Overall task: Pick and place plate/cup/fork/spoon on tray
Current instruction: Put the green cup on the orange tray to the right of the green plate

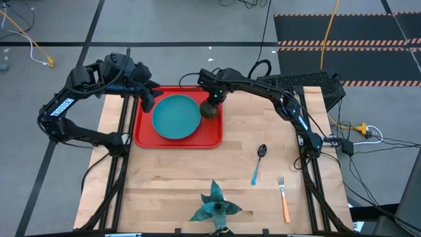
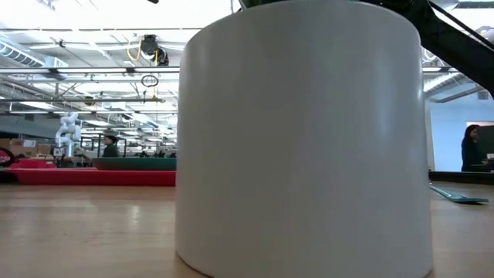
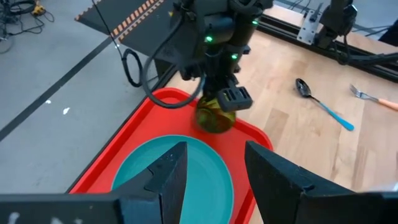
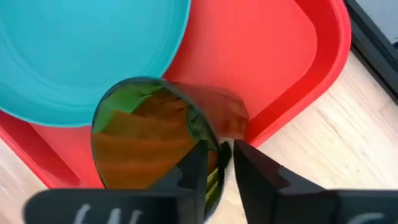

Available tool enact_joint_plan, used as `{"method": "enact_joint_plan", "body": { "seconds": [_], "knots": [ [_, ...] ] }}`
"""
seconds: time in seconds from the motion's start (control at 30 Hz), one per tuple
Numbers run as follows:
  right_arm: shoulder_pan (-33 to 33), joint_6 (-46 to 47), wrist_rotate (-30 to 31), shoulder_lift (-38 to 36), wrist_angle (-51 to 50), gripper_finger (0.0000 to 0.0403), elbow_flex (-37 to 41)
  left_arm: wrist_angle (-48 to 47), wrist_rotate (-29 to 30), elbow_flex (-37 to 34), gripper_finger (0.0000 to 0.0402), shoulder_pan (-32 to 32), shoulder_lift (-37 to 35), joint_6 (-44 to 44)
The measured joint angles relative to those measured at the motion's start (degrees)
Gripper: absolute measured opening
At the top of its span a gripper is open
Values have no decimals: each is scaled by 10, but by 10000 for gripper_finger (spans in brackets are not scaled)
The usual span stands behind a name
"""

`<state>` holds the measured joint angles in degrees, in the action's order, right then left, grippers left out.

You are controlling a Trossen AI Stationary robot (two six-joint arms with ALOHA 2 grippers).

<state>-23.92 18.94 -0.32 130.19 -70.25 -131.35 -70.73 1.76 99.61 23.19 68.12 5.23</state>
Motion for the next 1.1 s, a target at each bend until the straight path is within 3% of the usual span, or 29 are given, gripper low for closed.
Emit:
{"method": "enact_joint_plan", "body": {
  "seconds": [0.33, 1.1],
  "knots": [
    [-1, -6, 1, 0, 7, 118, 0, -13, 0, 0, 163, -9, 0, 3],
    [-3, -88, 19, -5, 57, 110, 0, -13, 1, 0, 163, -8, 0, 13]
  ]
}}
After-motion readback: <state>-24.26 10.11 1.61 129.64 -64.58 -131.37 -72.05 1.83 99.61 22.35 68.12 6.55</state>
